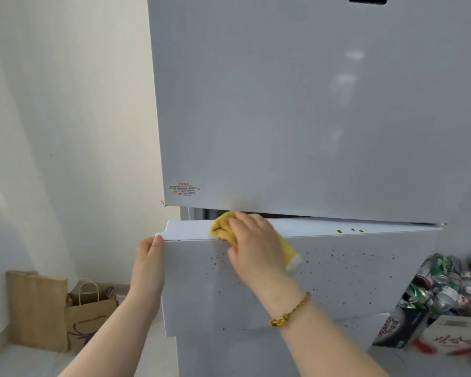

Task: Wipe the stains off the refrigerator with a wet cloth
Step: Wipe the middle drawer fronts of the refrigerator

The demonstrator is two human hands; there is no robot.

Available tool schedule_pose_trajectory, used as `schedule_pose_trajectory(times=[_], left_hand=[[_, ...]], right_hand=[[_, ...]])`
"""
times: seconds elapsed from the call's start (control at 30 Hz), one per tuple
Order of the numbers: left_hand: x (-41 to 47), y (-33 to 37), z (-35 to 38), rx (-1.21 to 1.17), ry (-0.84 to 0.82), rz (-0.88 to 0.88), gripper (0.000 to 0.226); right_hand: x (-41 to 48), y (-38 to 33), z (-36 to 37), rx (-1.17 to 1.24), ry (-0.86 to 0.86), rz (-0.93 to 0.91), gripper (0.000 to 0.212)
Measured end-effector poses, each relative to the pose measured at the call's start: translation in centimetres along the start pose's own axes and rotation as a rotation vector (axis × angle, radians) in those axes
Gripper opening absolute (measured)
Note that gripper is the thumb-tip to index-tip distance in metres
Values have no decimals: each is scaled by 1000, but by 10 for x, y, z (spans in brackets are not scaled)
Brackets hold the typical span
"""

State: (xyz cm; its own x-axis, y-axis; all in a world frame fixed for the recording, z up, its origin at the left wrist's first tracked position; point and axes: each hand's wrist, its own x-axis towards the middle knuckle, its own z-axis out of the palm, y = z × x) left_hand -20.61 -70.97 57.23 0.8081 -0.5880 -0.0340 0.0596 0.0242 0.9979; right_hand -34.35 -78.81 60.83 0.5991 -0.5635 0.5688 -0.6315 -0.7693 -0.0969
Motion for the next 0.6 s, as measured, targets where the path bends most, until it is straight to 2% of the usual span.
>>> schedule_pose_trajectory(times=[0.07, 0.1, 0.23, 0.33, 0.4, 0.47, 0.6], left_hand=[[-3, 0, -1, 35, 12, 12, 35], [-5, 1, -1, 52, 34, 21, 36], [-24, 1, -1, 82, 104, 61, 18], [-33, 2, 0, 93, 113, 109, 14], [-33, 4, 0, 106, 122, 107, 12], [-34, 6, 0, 111, 125, 103, 12], [-39, 6, -1, 100, 130, 101, 18]], right_hand=[[1, -6, -6, 49, -129, 18, 39], [1, -2, -10, 51, -142, 26, 38], [-15, 49, -33, -29, -166, 131, 37], [-28, 84, -50, -125, -152, 307, 28], [-25, 84, -52, -140, -161, 361, 25], [-18, 68, -48, -151, -180, 350, 27], [1, 17, -30, -52, -183, 176, 25]])
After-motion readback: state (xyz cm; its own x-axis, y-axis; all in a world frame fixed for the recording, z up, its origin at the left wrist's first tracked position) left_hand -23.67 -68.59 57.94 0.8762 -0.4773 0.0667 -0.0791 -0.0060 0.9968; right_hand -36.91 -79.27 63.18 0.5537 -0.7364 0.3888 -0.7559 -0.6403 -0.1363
